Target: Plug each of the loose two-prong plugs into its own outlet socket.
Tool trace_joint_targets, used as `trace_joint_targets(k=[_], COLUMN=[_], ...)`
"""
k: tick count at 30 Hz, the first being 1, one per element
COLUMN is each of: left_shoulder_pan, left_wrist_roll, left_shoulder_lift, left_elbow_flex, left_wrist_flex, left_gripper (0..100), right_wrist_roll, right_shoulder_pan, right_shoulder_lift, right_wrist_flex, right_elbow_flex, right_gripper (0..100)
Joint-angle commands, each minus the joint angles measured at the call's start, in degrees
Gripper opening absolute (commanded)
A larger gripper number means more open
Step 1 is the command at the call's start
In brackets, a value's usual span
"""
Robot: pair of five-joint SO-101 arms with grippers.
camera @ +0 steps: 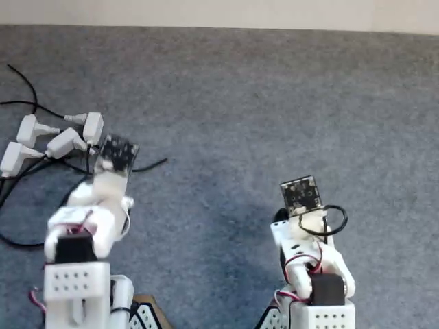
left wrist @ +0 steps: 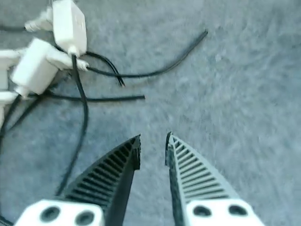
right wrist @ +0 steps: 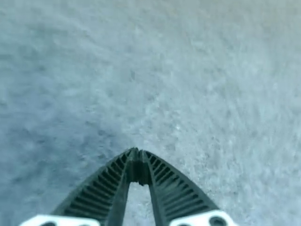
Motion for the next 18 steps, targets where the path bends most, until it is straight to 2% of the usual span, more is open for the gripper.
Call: trace_joint_targets(k=[1, 5, 11, 18], left_shoulder_pan=[0.7, 0.7, 0.7, 0.5], left_wrist_roll=[0.5, 0.5, 0.4, 0.3], left_shoulder_lift=[-7.3, -12.5, -21.5, -26.0], left_elbow_flex=[6.2, 13.1, 23.9, 23.6], left_wrist_flex=[-1.3, -1.3, -3.3, 2.5], left_gripper=[10, 10, 10, 10], right_wrist_roll=[-0.1, -0.3, -0.3, -0.1], right_shoulder_pan=[4.4, 9.1, 11.6, 14.2], right_shoulder_lift=[-0.6, -0.6, -0.4, -0.4], right_wrist_flex=[-4.7, -6.0, -5.5, -2.2], right_elbow_flex=[3.6, 5.4, 10.6, 10.9], right_gripper=[0.5, 0.5, 0.5, 0.5])
